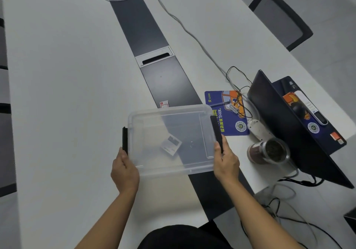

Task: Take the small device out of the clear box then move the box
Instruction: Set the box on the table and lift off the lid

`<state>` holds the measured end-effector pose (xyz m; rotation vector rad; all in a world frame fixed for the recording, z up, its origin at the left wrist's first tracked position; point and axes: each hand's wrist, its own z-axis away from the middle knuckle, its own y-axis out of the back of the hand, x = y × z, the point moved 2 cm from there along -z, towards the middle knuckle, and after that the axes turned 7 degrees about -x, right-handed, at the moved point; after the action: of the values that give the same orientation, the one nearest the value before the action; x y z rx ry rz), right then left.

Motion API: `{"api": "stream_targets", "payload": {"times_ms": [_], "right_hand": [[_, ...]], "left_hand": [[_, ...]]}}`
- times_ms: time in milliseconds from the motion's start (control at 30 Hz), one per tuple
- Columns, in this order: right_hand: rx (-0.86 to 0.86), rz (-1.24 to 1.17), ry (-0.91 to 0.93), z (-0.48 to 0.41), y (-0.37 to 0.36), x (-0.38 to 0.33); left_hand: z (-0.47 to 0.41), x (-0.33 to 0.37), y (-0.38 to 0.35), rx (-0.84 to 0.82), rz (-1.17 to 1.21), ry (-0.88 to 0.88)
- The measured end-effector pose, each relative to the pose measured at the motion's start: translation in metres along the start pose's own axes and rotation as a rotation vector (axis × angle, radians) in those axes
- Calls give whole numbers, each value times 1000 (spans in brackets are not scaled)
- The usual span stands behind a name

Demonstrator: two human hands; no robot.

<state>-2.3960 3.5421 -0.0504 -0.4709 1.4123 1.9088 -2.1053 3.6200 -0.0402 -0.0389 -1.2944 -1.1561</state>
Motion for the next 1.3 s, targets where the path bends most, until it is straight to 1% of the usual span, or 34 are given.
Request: {"api": "stream_targets", "payload": {"times_ms": [100,167,233,333,433,533,700,800,933,1033,1167,1300], "right_hand": [[5,-107,-93,-5,3,-2],[3,-118,-101,-6,3,-4],[22,-84,-85,-6,2,-7],[58,54,-27,-6,3,-10],[1,86,69,-6,3,-11],[-10,21,94,-4,4,-11],[77,-168,39,20,14,-10],[92,-218,-36,42,19,-3],[104,-175,-81,67,19,18],[77,-116,-78,84,13,39],[20,-21,-108,110,4,75],[-159,79,-167,132,-11,105]], "left_hand": [[1,3,-1,-15,-23,-31],[1,4,-1,-51,-42,-70],[-3,3,-2,-89,-35,-80],[-11,-3,-3,-110,-79,-94],[-11,0,-2,-83,-109,-111],[-5,8,3,-30,-95,-135],[24,18,14,-12,-13,-219],[51,8,19,-55,87,-169],[80,-18,20,-94,82,-108],[94,-42,22,-131,57,-91],[102,-89,25,-226,-120,-100],[107,-129,31,-324,-291,-121]]}}
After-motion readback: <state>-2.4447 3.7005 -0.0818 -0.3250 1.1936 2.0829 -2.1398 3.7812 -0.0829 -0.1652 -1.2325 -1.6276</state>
